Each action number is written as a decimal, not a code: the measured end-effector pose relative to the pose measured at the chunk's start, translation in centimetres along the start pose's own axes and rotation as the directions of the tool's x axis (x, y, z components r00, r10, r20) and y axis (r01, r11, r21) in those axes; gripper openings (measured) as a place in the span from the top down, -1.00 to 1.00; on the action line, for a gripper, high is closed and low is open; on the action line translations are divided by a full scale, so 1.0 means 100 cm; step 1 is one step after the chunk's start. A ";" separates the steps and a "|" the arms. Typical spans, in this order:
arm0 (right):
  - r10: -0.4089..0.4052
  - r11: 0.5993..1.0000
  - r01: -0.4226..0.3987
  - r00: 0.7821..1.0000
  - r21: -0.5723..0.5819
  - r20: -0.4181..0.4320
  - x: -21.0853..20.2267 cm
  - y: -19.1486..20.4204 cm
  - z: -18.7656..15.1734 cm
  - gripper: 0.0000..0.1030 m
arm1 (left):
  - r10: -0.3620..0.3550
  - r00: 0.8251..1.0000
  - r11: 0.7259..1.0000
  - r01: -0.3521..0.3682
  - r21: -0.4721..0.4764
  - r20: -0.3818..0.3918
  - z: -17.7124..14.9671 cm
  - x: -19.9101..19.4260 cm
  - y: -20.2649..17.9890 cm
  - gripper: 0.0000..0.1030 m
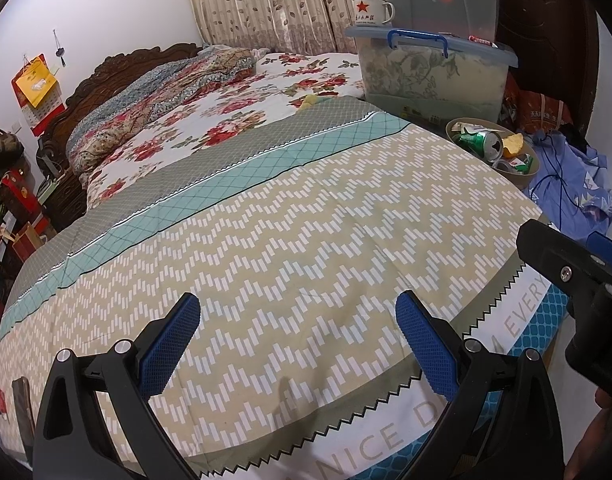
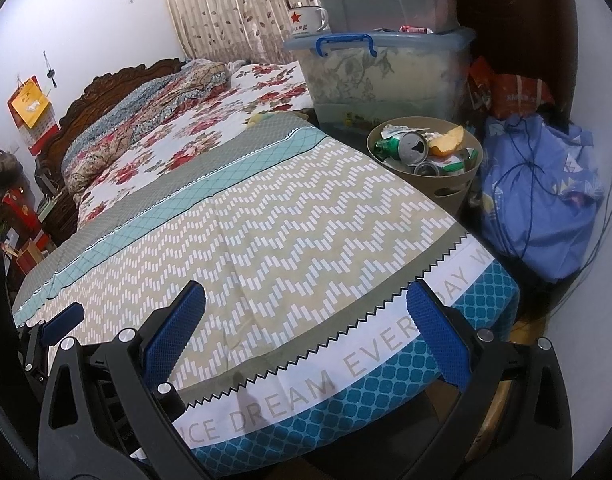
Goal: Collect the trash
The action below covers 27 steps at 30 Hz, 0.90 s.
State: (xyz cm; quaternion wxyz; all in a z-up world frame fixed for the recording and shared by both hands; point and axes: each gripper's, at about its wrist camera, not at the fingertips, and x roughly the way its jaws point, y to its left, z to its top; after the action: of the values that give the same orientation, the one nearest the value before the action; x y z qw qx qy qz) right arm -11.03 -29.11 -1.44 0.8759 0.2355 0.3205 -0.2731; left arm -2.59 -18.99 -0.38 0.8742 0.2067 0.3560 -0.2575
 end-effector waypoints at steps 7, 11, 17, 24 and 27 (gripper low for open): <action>-0.001 1.000 0.001 1.000 0.002 0.000 0.000 -0.002 0.000 -0.93 | -0.005 1.000 1.000 0.005 0.008 -0.003 0.000 0.001 -0.001 -0.83; 0.000 1.000 0.000 1.000 0.000 -0.001 0.000 -0.001 0.000 -0.93 | -0.004 1.000 1.000 0.005 0.009 -0.003 0.000 0.001 -0.001 -0.83; -0.001 1.000 0.001 1.000 0.002 -0.001 0.000 -0.002 0.000 -0.94 | -0.003 1.000 1.000 0.003 0.011 -0.001 0.001 0.001 -0.001 -0.83; 0.001 1.000 -0.001 1.000 0.000 -0.002 0.000 -0.001 0.000 -0.93 | -0.021 1.000 1.000 0.021 0.011 0.011 0.001 -0.001 -0.001 -0.83; 0.000 1.000 0.000 1.000 0.001 -0.002 0.000 -0.001 0.000 -0.93 | -0.020 1.000 1.000 0.020 0.019 0.017 0.002 -0.003 -0.002 -0.83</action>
State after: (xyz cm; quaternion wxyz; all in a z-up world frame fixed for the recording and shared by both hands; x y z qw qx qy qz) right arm -11.09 -29.21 -1.50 0.8755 0.2360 0.3214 -0.2730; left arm -2.77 -19.12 -0.11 0.8727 0.2093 0.3479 -0.2713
